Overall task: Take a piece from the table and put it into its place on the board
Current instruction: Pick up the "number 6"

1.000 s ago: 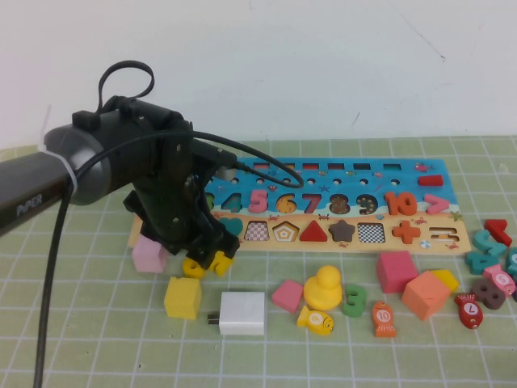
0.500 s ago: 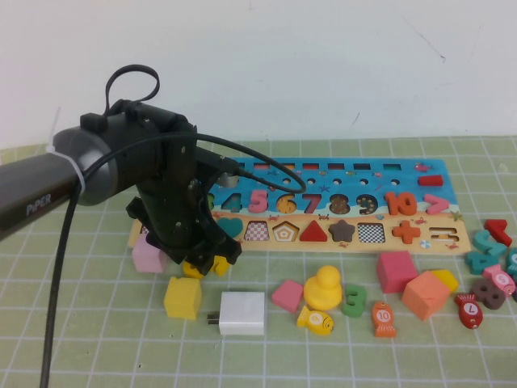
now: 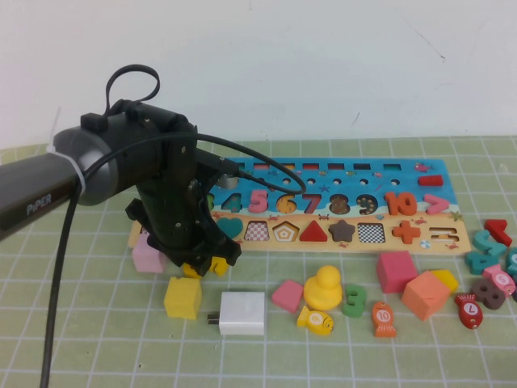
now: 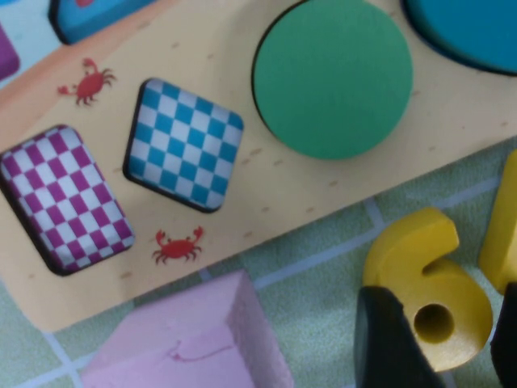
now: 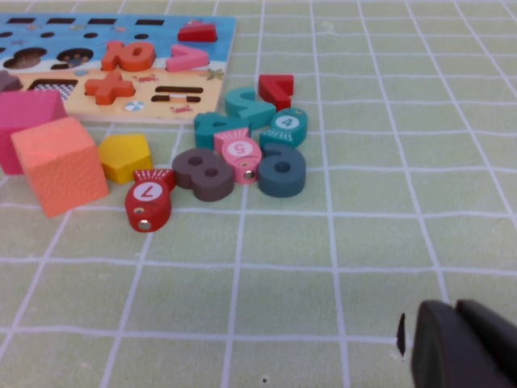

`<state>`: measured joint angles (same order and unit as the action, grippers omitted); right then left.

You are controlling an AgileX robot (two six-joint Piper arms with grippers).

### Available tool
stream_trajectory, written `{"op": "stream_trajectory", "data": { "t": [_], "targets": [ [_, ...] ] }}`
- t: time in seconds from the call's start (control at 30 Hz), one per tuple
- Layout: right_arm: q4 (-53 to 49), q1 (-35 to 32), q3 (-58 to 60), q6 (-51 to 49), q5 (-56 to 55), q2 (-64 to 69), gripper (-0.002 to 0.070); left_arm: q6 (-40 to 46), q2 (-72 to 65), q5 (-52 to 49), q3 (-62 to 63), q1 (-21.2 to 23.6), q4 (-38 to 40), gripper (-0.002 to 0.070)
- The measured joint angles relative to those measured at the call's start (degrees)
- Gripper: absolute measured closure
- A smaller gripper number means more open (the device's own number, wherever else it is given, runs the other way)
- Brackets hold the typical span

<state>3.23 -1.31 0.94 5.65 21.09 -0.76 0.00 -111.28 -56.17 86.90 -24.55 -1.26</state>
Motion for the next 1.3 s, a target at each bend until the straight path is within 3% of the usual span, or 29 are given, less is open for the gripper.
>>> {"op": "stream_trajectory", "data": {
  "t": [0.1, 0.37, 0.87, 1.0, 1.17, 1.3],
  "targets": [
    [0.00, 0.00, 0.00, 0.00, 0.00, 0.00, 0.0679, -1.04, 0.00, 0.00, 0.00, 0.00, 0.00, 0.0396],
    [0.00, 0.00, 0.00, 0.00, 0.00, 0.00, 0.0679, -1.82, 0.00, -0.09, 0.00, 0.00, -0.50, 0.0274],
    [0.00, 0.00, 0.00, 0.00, 0.00, 0.00, 0.0679, -1.48, -1.07, -0.76, 0.00, 0.00, 2.46, 0.0260],
    [0.00, 0.00, 0.00, 0.00, 0.00, 0.00, 0.0679, -1.48, -1.17, -0.76, 0.00, 0.00, 2.18, 0.0291],
    [0.00, 0.00, 0.00, 0.00, 0.00, 0.00, 0.0679, -1.48, -1.17, -0.63, 0.00, 0.00, 1.90, 0.0410],
    [0.00, 0.00, 0.00, 0.00, 0.00, 0.00, 0.0679, -1.87, -1.56, -1.14, 0.95, 0.00, 1.26, 0.0413]
  ]
}}
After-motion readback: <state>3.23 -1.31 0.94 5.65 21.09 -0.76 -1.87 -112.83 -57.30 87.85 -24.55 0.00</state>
